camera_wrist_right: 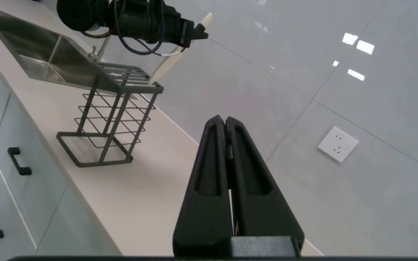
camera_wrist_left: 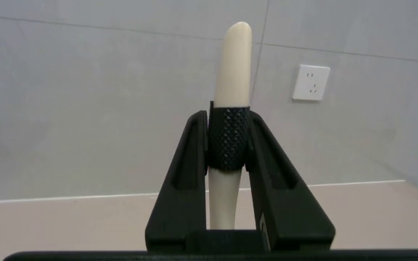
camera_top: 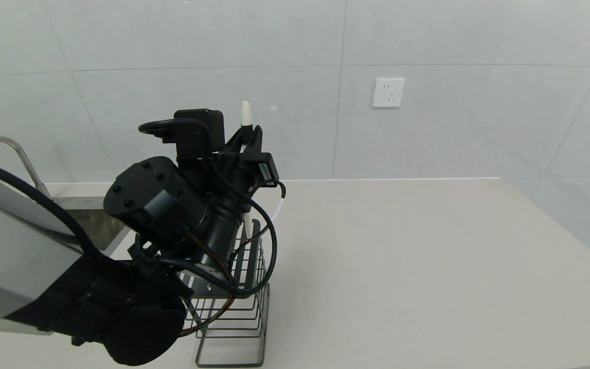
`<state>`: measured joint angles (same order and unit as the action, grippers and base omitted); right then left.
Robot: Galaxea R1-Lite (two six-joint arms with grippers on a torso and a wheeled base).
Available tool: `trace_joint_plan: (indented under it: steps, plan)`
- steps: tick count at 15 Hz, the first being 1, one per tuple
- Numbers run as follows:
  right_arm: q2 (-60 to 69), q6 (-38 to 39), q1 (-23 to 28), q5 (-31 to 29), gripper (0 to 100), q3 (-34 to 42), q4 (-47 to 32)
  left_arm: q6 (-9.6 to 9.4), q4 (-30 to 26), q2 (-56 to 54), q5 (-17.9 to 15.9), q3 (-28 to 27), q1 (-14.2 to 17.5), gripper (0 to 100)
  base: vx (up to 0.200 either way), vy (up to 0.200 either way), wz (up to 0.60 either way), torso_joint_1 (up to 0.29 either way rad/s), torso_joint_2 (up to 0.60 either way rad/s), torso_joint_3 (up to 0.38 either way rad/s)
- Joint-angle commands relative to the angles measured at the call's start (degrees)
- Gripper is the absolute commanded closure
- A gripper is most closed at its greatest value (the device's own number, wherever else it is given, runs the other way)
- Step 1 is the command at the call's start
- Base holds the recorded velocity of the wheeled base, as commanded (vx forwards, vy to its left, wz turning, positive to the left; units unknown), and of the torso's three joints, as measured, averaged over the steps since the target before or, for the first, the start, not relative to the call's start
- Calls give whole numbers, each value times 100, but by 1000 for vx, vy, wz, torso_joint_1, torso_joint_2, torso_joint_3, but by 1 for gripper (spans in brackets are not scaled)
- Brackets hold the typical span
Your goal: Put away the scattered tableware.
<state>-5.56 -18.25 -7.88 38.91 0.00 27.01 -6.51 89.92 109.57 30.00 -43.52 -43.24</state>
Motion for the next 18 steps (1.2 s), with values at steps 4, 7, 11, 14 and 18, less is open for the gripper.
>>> trace_joint_plan:
  steps: [4, 7, 11, 14, 18]
  plan:
    - [-24, -3, -4, 2, 100, 0, 14, 1, 8, -15, 6, 63, -27, 100, 0, 0, 0, 0, 0, 0]
    - [-24, -3, -4, 2, 100, 0, 32, 1, 8, 12, 15, 274, -62, 100, 0, 0, 0, 0, 0, 0]
    - [-24, -3, -4, 2, 100, 0, 41, 1, 8, 12, 23, 362, -106, 100, 0, 0, 0, 0, 0, 0]
    - [-24, -3, -4, 2, 100, 0, 67, 71, 8, 3, 190, 502, -123, 100, 0, 0, 0, 0, 0, 0]
    - [-24, -12, -4, 2, 100, 0, 76, 212, 8, -41, 261, 898, -238, 100, 0, 0, 0, 0, 0, 0]
